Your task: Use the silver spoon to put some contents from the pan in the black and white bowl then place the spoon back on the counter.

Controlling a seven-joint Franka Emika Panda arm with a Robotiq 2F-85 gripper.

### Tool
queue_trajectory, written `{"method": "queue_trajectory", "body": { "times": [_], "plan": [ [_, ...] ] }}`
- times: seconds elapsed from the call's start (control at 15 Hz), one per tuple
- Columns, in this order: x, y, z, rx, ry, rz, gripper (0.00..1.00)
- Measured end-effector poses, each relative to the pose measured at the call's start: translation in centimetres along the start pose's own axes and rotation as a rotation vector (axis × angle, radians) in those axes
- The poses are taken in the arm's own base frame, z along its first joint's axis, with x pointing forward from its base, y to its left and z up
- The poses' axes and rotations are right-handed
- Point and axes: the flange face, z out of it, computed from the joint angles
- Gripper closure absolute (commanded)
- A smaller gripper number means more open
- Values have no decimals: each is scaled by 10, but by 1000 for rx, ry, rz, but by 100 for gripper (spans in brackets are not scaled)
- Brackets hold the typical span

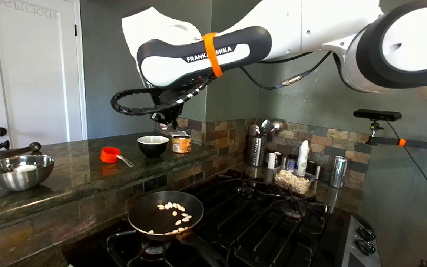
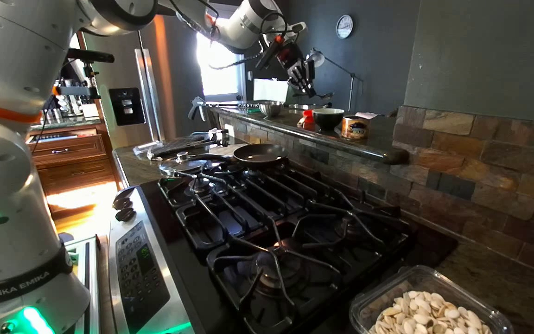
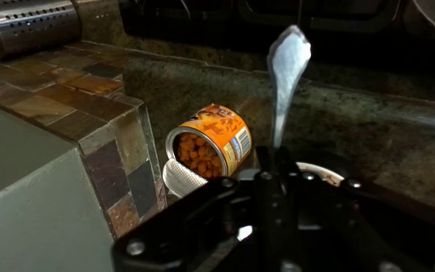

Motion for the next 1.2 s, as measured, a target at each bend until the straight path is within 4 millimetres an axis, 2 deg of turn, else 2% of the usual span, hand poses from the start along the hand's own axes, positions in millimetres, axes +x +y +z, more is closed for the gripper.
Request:
{"method": "queue_trajectory", "body": {
  "times": [0.53,0.87,1.2],
  "plan": [
    [5,-31,5,-184,-5,-152,98],
    [4,-47,2,-328,-16,-222,98],
    [6,-58,10,-456,-11,-263,98]
  ]
}}
